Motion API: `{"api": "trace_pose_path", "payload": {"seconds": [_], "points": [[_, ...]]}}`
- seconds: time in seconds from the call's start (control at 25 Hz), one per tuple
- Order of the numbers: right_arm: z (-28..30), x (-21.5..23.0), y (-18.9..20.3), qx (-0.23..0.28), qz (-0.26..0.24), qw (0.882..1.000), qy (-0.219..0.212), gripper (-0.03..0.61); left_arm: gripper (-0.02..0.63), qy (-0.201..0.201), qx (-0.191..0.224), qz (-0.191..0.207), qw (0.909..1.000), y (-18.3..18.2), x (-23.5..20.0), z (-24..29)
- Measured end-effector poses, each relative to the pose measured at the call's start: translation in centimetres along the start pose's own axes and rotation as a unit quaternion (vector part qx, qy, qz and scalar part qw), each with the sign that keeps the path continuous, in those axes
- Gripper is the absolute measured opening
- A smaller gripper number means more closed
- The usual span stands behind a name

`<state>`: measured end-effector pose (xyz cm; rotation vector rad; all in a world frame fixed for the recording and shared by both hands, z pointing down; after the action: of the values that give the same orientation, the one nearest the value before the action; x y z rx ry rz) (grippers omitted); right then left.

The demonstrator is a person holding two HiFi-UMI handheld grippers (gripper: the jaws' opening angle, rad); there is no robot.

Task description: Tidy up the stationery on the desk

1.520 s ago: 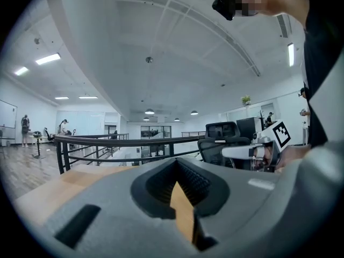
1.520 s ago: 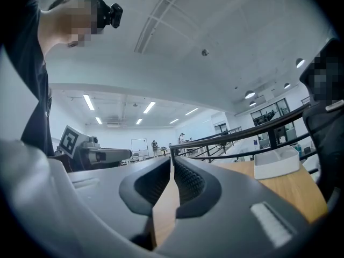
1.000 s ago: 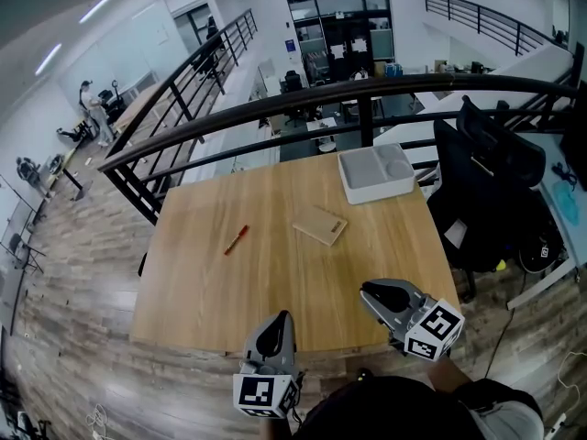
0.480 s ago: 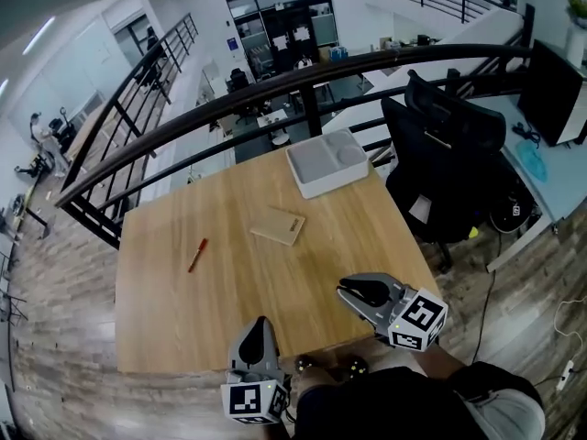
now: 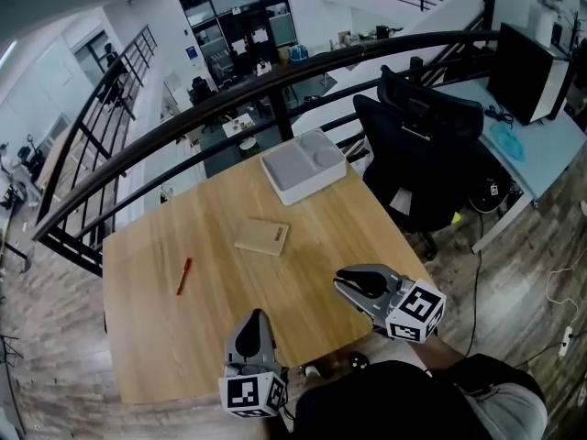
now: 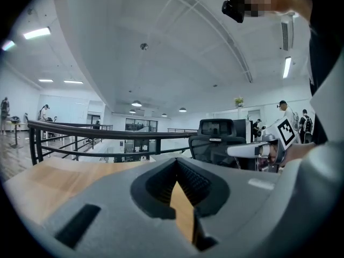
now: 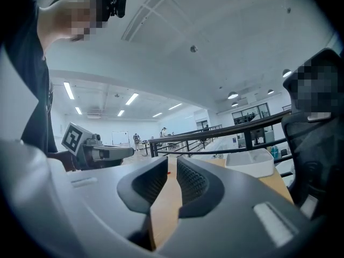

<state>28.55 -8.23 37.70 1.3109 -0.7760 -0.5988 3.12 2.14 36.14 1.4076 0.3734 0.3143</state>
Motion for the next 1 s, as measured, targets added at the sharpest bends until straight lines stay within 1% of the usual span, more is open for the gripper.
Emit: {"api": "trace_pose_path", "payload": {"seconds": [0.24, 0.48, 0.76, 1.0], "points": [[3.7, -0.6, -0.1, -0.009, -0.006, 1.0, 0.007, 0.051, 0.0, -0.001, -0.006, -0.021, 0.9998, 0.5, -4.0, 0.5], [7.5, -1.1, 0.1, -0.024, -0.012, 1.0, 0.014, 0.06, 0.009, 0.0, -0.011, -0.025, 0.9996, 1.0, -8.0, 1.0], [12.4, -1.8, 0.2, -0.04, -0.02, 0.999, 0.023, 0.067, 0.018, -0.001, -0.021, -0.039, 0.999, 1.5, -13.4, 1.1], [16.8, -2.3, 0.5, -0.057, -0.025, 0.997, 0.038, 0.071, 0.022, 0.009, -0.027, -0.059, 0.9978, 2.2, -17.7, 1.2]]}}
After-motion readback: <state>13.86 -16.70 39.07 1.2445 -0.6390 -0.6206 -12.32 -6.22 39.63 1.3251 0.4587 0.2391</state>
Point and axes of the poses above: the fingertips, and each gripper's own axes: z forward along the fingers, x to its right, y out of its underside, the point moved 10 cm from there along -z, backward along the fingers, and after that the axes turned 13 degrees about y, right-handed, at the moved point
